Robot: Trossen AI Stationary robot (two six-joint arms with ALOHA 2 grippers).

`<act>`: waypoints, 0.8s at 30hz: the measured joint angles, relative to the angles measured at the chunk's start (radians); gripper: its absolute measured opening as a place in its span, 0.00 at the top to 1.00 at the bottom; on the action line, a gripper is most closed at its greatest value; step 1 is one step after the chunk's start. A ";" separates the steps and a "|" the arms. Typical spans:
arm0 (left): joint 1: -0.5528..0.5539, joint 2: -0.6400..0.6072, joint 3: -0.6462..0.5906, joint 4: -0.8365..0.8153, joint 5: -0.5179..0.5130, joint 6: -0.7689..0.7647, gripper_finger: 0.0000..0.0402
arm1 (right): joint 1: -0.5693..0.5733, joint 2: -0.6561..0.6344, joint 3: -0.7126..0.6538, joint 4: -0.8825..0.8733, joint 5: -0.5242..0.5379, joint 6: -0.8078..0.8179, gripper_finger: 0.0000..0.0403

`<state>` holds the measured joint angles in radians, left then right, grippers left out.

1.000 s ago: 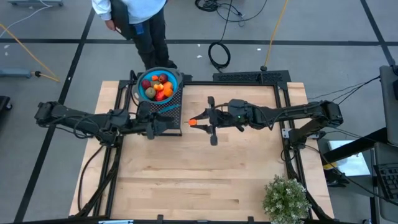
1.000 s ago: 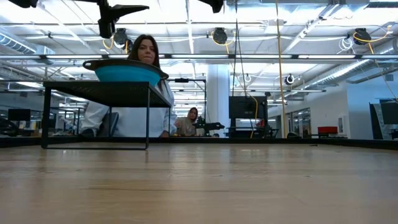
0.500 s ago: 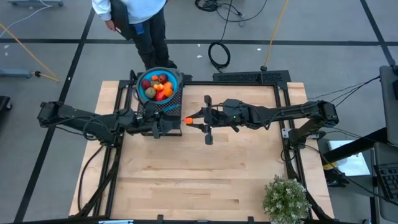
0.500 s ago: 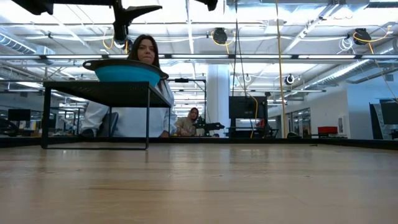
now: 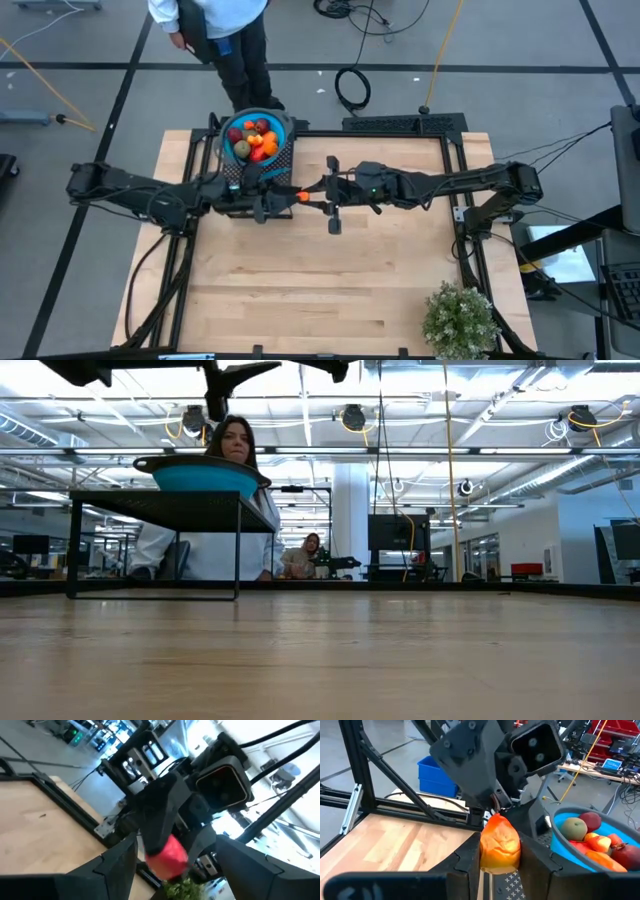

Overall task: Pick & Place Fruit
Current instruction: Put the yellow pear into the blue strainer bowl on the shelf

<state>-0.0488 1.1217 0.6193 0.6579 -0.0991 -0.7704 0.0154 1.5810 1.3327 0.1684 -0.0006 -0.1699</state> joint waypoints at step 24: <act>0.023 0.040 0.033 -0.039 0.055 0.013 0.56 | 0.000 0.000 0.000 -0.016 0.003 -0.003 0.76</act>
<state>-0.0262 1.1614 0.6525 0.6190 -0.0444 -0.7578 0.0151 1.5811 1.3327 0.1523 0.0022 -0.1729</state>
